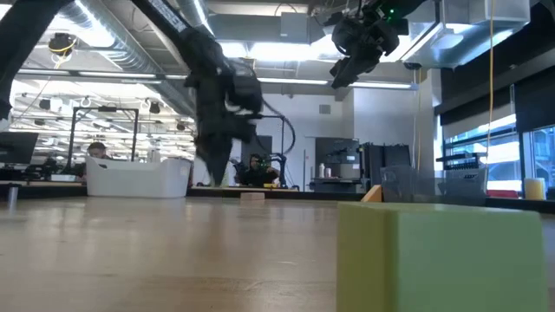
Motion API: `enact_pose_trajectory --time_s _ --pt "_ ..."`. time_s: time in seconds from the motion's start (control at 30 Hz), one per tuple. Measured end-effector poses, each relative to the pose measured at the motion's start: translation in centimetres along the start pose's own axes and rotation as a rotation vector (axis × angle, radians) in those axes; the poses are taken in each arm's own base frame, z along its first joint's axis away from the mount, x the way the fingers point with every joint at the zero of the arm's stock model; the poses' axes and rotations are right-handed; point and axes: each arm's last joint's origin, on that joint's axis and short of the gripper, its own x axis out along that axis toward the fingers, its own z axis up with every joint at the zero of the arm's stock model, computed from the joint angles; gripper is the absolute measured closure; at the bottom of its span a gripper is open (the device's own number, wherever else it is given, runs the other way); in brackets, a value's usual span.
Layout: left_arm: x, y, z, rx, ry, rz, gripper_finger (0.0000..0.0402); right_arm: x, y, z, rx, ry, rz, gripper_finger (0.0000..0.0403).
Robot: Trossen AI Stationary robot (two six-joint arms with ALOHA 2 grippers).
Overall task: Sort & place blocks by color
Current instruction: Put the green block into the black bin
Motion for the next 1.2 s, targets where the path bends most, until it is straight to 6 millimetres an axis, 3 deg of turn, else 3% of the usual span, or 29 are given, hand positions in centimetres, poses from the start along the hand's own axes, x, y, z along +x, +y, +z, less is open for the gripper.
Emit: enact_pose_trajectory --time_s 0.23,0.43,0.83,1.0,1.2 --pt "-4.5 0.7 -0.3 -0.020 -0.178 -0.242 0.0287 0.0 0.0 0.0 -0.003 -0.003 -0.003 0.0238" --pt "-6.8 1.0 -0.5 -0.013 -0.292 -0.433 0.0287 0.0 -0.5 0.5 -0.051 -0.044 -0.048 0.0238" --pt "-9.1 0.7 1.8 0.048 -0.561 -0.809 0.0287 1.4 -0.1 3.5 -0.211 -0.172 -0.087 0.0238" --pt "-9.5 1.0 2.4 0.010 -0.593 -0.833 0.0287 2.3 0.7 4.5 -0.253 -0.170 -0.094 0.0238" --pt "-9.6 1.0 2.4 0.001 -0.586 -0.848 0.0287 3.3 1.8 5.3 -0.178 -0.172 -0.050 0.0238"
